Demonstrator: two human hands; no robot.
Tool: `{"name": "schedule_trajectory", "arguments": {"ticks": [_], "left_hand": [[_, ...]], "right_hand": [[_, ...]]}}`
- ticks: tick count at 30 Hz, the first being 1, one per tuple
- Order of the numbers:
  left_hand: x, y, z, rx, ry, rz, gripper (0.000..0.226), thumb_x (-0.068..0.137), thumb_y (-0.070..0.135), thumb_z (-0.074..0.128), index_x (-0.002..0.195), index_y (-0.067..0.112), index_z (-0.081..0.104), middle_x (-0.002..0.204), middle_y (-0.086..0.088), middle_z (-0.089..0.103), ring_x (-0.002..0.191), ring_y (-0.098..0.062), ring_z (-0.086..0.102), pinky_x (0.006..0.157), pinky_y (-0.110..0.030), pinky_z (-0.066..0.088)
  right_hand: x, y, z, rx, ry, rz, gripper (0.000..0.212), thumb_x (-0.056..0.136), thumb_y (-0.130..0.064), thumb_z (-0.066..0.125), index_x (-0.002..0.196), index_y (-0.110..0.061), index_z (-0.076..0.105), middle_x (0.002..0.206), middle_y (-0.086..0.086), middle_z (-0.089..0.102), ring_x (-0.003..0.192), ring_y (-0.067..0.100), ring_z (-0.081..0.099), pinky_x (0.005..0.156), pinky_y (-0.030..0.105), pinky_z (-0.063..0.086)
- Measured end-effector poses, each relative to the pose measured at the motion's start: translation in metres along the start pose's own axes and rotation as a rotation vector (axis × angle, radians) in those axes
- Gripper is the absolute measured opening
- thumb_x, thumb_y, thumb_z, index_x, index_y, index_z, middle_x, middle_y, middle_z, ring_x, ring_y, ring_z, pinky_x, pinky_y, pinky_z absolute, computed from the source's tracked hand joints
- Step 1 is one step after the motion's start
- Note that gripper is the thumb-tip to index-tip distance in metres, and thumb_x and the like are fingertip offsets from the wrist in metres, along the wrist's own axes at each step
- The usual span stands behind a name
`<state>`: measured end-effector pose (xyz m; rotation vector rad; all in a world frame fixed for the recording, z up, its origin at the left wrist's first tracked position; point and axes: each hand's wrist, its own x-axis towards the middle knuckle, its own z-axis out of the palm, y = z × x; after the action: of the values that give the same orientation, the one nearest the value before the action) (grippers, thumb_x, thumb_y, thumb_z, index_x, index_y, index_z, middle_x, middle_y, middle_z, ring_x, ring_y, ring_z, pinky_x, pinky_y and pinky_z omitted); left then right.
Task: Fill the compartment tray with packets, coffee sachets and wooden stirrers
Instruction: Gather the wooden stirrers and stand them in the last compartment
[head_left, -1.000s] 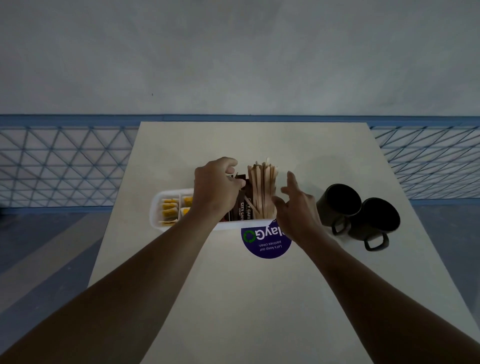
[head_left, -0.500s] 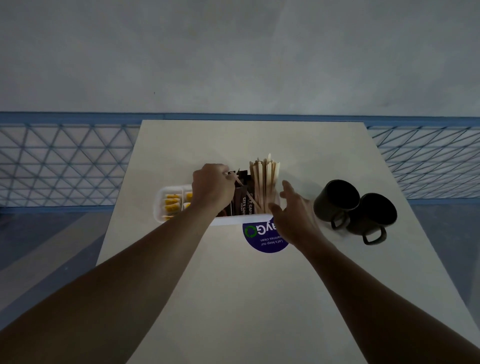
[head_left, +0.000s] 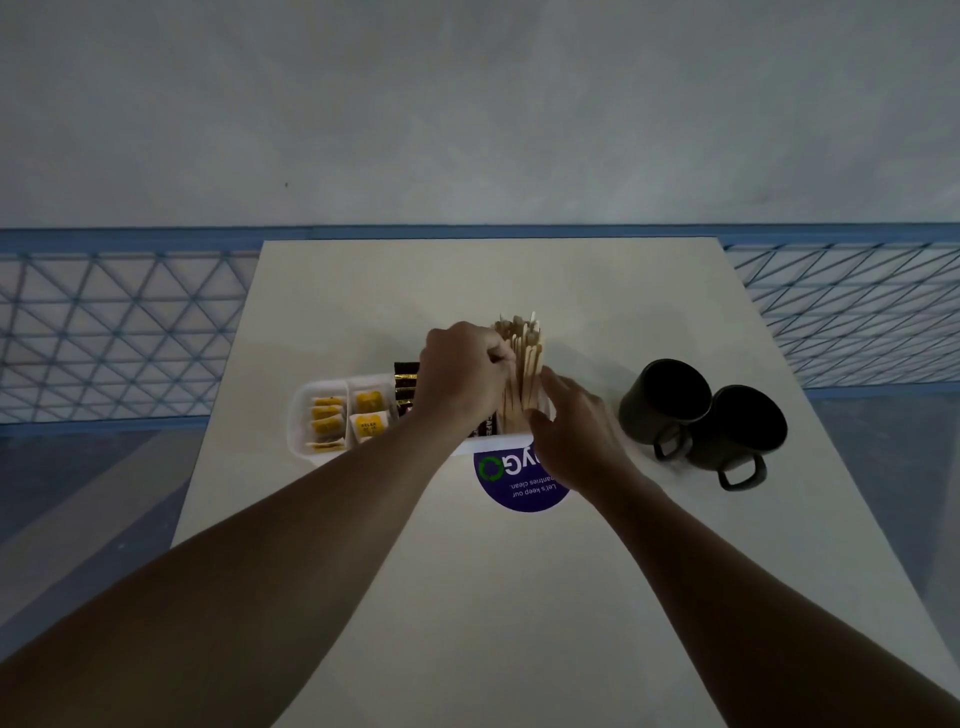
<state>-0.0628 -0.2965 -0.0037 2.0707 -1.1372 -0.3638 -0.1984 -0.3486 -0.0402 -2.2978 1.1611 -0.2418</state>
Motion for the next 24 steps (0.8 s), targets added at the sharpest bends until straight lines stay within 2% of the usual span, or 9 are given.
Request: {"name": "schedule_trajectory", "arguments": {"ticks": [4,7,10,15,18,20,22,24], "left_hand": [[0.004,0.001,0.003,0.030,0.011,-0.031,0.005,0.084,0.017,0.073,0.085,0.017,0.078,0.087,0.000,0.076,0.083,-0.013,0.070,0.083,-0.029,0.054],[0.006,-0.001,0.001,0.022,0.021,-0.067,0.008,0.082,0.016,0.074,0.086,0.022,0.077,0.085,0.002,0.076,0.084,-0.015,0.070,0.082,-0.033,0.056],[0.008,-0.007,-0.003,0.017,0.033,-0.080,0.010,0.079,0.016,0.077,0.080,0.025,0.072,0.073,0.008,0.073,0.079,-0.013,0.068,0.080,-0.038,0.056],[0.008,-0.011,-0.015,-0.013,0.042,-0.113,0.016,0.076,0.028,0.082,0.085,0.023,0.069,0.076,0.006,0.073,0.079,-0.014,0.068,0.078,-0.029,0.051],[0.002,-0.015,-0.029,-0.041,0.070,-0.116,0.020,0.079,0.030,0.079,0.092,0.019,0.069,0.082,0.005,0.074,0.077,-0.012,0.067,0.074,-0.025,0.048],[-0.003,-0.023,-0.040,-0.059,0.077,-0.126,0.026,0.080,0.033,0.077,0.099,0.017,0.068,0.085,0.004,0.072,0.078,-0.013,0.065,0.076,-0.028,0.052],[-0.010,-0.035,-0.049,-0.028,0.076,-0.144,0.036,0.080,0.041,0.076,0.107,0.019,0.065,0.094,0.001,0.068,0.087,-0.016,0.062,0.082,-0.036,0.053],[-0.017,-0.048,-0.058,0.047,0.069,-0.184,0.054,0.077,0.051,0.074,0.120,0.022,0.059,0.112,-0.004,0.062,0.105,-0.023,0.057,0.091,-0.044,0.050]], "right_hand": [[0.001,0.001,0.004,-0.021,-0.004,-0.017,0.049,0.099,-0.017,0.055,0.145,-0.015,0.043,0.140,0.009,0.055,0.116,0.029,0.061,0.084,0.038,0.057],[0.004,0.003,0.006,-0.019,-0.015,0.007,0.037,0.098,-0.019,0.055,0.134,-0.015,0.048,0.128,0.010,0.060,0.104,0.028,0.064,0.078,0.042,0.060],[0.007,0.004,0.007,-0.031,-0.036,0.057,0.034,0.097,-0.021,0.056,0.130,-0.014,0.049,0.121,0.010,0.062,0.096,0.026,0.065,0.074,0.042,0.061],[0.007,0.005,0.007,-0.005,-0.055,0.110,0.039,0.095,-0.023,0.059,0.131,-0.012,0.050,0.115,0.010,0.064,0.088,0.024,0.067,0.071,0.040,0.062],[0.004,0.005,0.005,0.014,-0.058,0.119,0.043,0.094,-0.028,0.060,0.133,-0.013,0.050,0.120,0.010,0.065,0.088,0.024,0.067,0.071,0.039,0.062],[0.002,0.004,0.004,0.021,-0.056,0.114,0.047,0.093,-0.033,0.062,0.135,-0.014,0.050,0.123,0.010,0.065,0.093,0.024,0.067,0.075,0.039,0.060],[0.000,0.004,0.004,0.024,-0.060,0.106,0.056,0.089,-0.041,0.067,0.135,-0.015,0.049,0.124,0.009,0.065,0.096,0.024,0.066,0.075,0.037,0.058],[-0.001,0.006,0.007,0.031,-0.066,0.086,0.069,0.082,-0.050,0.073,0.136,-0.016,0.047,0.126,0.007,0.064,0.101,0.024,0.065,0.075,0.035,0.056]]}}
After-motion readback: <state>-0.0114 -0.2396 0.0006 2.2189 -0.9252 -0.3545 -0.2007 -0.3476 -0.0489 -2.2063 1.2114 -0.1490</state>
